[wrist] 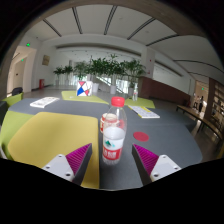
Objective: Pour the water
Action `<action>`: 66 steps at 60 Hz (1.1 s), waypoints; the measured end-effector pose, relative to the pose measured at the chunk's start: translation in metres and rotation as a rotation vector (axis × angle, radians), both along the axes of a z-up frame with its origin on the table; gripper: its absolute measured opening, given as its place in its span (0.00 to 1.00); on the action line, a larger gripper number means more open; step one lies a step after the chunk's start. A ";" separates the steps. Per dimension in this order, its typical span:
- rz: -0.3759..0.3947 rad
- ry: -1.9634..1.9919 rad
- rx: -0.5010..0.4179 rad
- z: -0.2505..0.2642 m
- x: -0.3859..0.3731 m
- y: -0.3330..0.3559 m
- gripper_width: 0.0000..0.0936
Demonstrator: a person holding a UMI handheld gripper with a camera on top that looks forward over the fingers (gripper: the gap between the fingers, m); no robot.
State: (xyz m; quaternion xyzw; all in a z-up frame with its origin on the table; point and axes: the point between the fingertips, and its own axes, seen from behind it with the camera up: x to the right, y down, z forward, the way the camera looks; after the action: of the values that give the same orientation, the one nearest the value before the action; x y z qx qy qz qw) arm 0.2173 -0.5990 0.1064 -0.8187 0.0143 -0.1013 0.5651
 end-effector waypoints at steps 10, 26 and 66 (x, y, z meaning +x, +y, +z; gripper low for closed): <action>0.004 -0.019 0.020 -0.020 0.018 0.067 0.85; 0.027 -0.047 0.061 -0.031 0.027 0.105 0.45; 0.313 0.695 0.308 0.143 -0.154 0.143 0.33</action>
State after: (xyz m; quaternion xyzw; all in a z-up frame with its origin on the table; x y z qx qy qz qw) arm 0.0631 -0.4563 0.2492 -0.7022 0.0944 0.2718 0.6513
